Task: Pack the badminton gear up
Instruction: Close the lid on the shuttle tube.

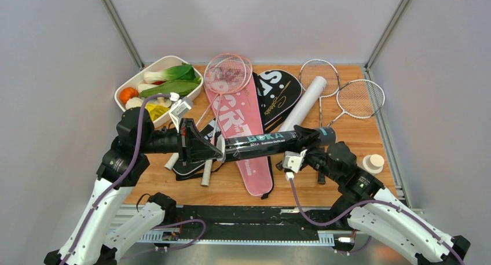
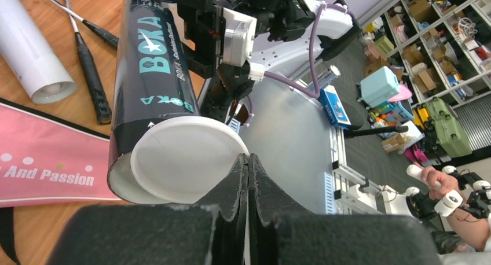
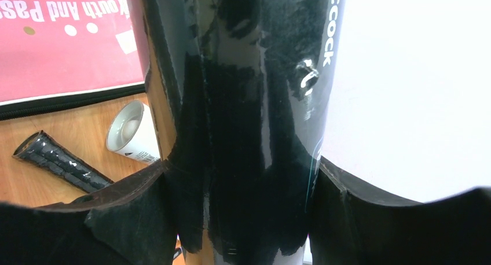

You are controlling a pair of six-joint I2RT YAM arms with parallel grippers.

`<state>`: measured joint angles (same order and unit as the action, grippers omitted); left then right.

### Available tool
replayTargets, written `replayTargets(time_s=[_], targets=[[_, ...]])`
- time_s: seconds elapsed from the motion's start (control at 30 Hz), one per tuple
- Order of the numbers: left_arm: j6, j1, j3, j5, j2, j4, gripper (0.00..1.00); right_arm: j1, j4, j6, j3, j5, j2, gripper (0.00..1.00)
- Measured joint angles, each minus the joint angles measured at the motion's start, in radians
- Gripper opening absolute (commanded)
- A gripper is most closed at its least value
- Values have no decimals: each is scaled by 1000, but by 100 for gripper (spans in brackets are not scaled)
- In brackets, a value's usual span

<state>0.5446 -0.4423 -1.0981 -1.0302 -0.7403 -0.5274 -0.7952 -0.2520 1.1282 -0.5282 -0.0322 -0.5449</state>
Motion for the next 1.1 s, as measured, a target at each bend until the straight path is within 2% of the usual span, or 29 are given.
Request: replayTargets(time_s=[0.6,0.9,1.1], targets=[[17,0,1,16,-12,15,0,0,-13,-72,-31,-31,26,0],[116,0,52,-18,-9,161,0,3,-28,-59,-31,-56,46,0],[158,0,71,-39,9,201,0,5,-27,-61,-31,-71,16,0]])
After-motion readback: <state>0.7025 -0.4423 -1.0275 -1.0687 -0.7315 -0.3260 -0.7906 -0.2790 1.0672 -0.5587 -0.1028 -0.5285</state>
